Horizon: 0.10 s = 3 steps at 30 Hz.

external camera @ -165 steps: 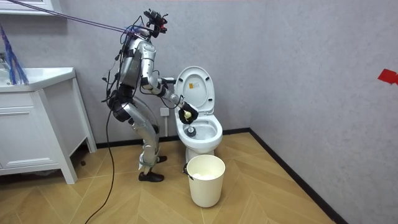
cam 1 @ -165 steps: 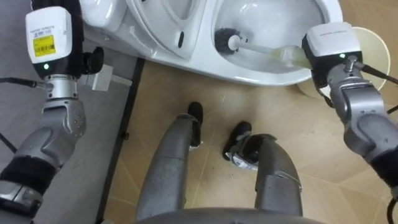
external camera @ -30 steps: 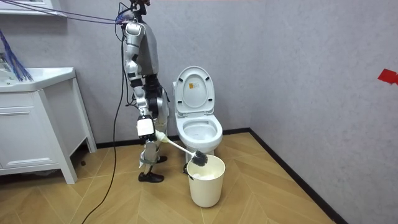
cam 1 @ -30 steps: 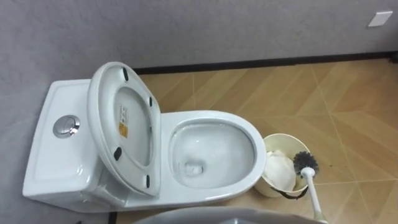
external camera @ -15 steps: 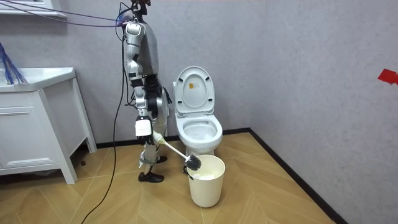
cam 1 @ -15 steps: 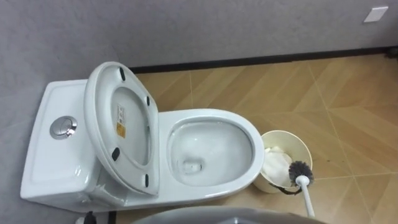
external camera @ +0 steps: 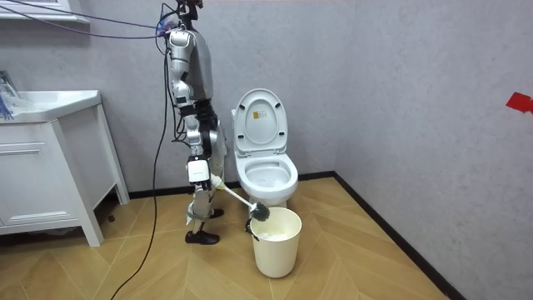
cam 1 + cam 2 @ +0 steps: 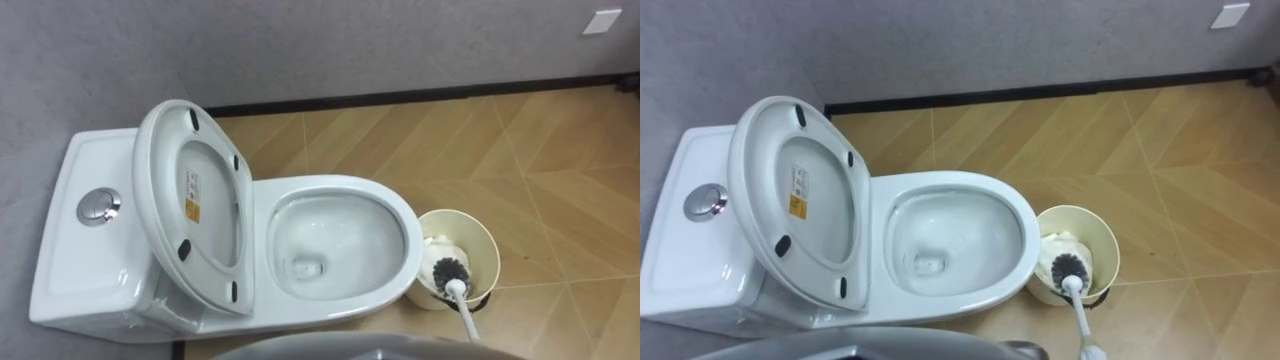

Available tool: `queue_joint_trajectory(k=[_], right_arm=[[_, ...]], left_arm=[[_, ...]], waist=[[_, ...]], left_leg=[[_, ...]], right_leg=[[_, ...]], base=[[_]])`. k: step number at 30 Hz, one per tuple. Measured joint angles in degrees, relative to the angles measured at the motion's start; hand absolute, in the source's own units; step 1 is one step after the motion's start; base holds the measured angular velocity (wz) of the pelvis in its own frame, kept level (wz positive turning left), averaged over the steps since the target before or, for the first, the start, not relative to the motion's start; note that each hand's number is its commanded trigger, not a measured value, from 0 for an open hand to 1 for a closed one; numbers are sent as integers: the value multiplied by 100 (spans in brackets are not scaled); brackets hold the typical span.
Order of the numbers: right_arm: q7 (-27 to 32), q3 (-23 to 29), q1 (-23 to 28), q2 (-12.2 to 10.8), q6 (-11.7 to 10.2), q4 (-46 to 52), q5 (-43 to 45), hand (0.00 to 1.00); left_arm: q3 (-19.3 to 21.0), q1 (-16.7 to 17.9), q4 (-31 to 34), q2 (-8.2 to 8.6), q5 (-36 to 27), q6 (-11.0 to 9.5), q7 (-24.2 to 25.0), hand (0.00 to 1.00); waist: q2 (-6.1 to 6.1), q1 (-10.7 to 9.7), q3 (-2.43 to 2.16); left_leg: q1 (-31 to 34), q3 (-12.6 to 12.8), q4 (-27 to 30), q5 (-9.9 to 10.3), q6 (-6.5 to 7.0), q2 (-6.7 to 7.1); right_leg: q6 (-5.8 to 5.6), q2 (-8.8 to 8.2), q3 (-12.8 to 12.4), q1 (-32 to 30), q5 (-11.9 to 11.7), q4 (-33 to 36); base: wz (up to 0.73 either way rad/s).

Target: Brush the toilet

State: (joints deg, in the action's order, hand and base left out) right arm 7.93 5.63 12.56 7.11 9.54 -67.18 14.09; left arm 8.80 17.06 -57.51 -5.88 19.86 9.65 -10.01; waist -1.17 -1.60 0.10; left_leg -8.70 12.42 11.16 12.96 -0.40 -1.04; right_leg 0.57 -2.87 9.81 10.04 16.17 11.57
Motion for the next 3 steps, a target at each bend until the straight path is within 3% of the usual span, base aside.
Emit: queue_joint_trajectory(k=[3], right_arm=[[-121, -8, -3, 0, 25, -1, 5, 0]], left_arm=[[-8, -7, 0, 1, -1, 11, 102, 0]], waist=[[-10, 30, 5]], left_leg=[[4, 0, 1, 0, 0, -2]], right_leg=[[1, 2, -5, 0, -2, -3]], base=[[0]])
